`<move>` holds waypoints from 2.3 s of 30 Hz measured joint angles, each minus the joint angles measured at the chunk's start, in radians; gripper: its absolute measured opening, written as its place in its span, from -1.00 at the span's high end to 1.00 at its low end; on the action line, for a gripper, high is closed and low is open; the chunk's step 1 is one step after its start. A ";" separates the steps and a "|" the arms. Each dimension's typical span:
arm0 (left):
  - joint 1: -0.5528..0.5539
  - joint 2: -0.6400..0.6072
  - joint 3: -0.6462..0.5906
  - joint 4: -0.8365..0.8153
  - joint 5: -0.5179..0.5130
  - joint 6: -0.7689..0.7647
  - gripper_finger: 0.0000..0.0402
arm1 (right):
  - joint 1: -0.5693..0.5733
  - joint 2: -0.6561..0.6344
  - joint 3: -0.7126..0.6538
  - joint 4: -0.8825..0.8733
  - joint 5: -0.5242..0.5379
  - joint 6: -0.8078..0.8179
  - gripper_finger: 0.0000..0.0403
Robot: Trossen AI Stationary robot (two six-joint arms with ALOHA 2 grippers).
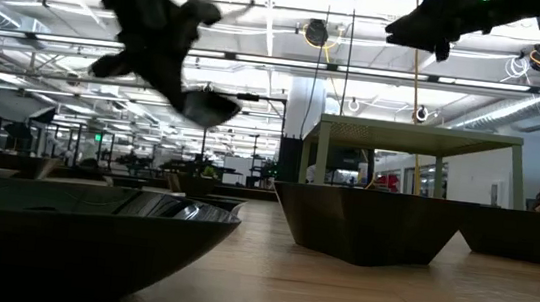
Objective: Pick & Place Mini shaped plates
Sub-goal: Stack the black leaf-shaped plate on top of the leaf-shaped plate on the shelf
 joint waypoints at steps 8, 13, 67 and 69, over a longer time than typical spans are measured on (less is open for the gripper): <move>0.054 -0.004 0.103 0.275 -0.109 0.232 0.96 | 0.082 0.144 -0.001 0.027 -0.034 0.148 0.20; 0.066 0.014 0.109 0.365 -0.115 0.274 0.98 | 0.176 0.222 -0.001 0.146 -0.034 0.096 0.19; 0.089 0.019 0.109 0.638 -0.319 0.555 0.84 | 0.325 0.570 0.000 0.742 0.389 0.152 0.94; 0.089 0.019 0.109 0.643 -0.319 0.550 0.80 | 0.326 0.570 0.000 0.742 0.390 0.169 0.96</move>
